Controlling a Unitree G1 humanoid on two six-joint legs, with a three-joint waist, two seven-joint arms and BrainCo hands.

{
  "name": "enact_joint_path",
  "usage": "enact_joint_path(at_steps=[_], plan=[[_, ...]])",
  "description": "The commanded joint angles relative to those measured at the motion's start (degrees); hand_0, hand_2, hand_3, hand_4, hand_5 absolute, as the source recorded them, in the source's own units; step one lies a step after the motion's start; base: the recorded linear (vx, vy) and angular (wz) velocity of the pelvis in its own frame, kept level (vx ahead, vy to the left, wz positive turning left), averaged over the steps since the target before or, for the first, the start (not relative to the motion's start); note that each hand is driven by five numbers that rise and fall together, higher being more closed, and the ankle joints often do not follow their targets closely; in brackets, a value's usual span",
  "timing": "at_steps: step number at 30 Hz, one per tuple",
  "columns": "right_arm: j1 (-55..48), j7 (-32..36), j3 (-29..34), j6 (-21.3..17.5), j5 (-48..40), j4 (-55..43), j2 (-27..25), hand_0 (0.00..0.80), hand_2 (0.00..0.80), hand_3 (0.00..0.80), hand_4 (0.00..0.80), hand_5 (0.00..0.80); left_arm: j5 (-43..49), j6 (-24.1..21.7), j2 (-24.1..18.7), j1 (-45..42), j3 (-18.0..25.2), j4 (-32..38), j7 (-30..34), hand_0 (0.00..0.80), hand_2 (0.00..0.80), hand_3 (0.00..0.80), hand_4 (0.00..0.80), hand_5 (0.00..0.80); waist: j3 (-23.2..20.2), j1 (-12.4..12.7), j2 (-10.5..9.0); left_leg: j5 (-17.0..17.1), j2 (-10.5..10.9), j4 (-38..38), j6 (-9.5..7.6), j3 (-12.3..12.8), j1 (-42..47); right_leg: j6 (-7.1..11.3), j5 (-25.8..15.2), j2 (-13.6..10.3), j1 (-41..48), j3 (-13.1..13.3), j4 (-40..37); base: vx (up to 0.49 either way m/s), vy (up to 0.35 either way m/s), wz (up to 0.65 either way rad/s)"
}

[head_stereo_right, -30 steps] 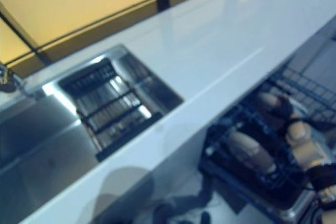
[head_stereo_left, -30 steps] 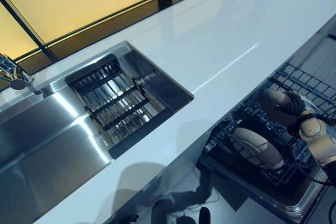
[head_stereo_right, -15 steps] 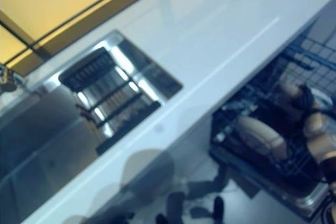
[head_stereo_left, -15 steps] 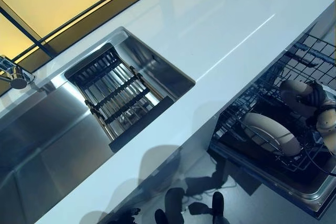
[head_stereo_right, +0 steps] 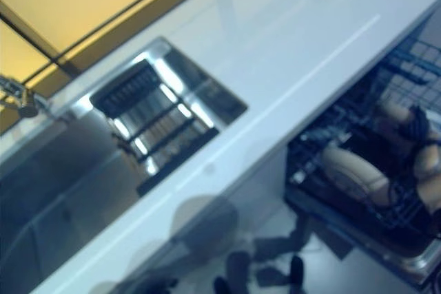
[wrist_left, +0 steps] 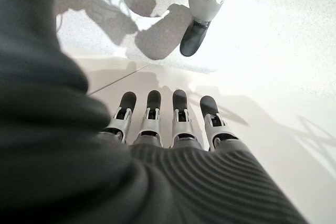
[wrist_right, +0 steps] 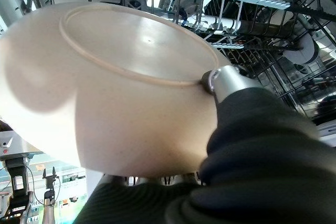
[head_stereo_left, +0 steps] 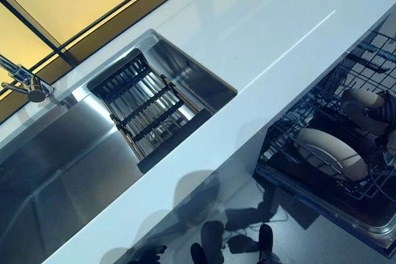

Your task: Take plates into dishwasher

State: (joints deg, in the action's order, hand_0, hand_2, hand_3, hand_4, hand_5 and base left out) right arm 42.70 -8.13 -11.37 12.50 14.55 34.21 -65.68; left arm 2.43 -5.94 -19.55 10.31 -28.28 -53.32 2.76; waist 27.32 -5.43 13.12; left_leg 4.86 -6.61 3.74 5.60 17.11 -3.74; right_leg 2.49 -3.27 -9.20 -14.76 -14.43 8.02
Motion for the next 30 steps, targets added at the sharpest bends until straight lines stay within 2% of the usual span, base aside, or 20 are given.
enact_joint_path(at_steps=[1,14,30], plan=[[3.5,-4.3,0.9,0.2,6.0,0.1,-8.6,0.8,0.8,0.8,0.8,0.8,-2.7,-0.9,-4.2,-0.8,0.3,0.4,-1.2,0.0,0.0,0.0,0.0,0.0,-1.6,-1.0,-0.41,5.3,-2.7,-0.4,2.42,-0.6,-7.5,-2.09,17.9,0.2,0.2,1.0,16.5,0.0,0.0,0.0],[2.3,-2.2,1.0,-0.5,6.3,0.4,-8.4,0.8,0.8,0.8,0.8,0.8,-2.2,-0.2,-4.3,-1.1,0.1,0.9,-0.3,0.0,0.0,0.0,0.0,0.0,-1.6,-1.1,-0.8,5.1,-2.7,-0.9,2.16,-0.7,-7.2,-1.93,17.1,0.1,-0.1,1.1,16.4,0.023,0.008,0.0],[6.1,0.5,-4.1,-0.3,5.1,3.6,-3.4,0.8,0.8,0.8,0.8,0.8,-1.7,0.0,-4.6,0.0,-1.3,3.0,0.0,0.0,0.0,0.0,0.0,0.0,-0.5,0.4,-0.03,5.1,-2.0,-1.2,1.7,-1.5,-8.0,-1.67,16.5,-0.5,-1.4,0.7,17.2,0.0,0.0,0.0]])
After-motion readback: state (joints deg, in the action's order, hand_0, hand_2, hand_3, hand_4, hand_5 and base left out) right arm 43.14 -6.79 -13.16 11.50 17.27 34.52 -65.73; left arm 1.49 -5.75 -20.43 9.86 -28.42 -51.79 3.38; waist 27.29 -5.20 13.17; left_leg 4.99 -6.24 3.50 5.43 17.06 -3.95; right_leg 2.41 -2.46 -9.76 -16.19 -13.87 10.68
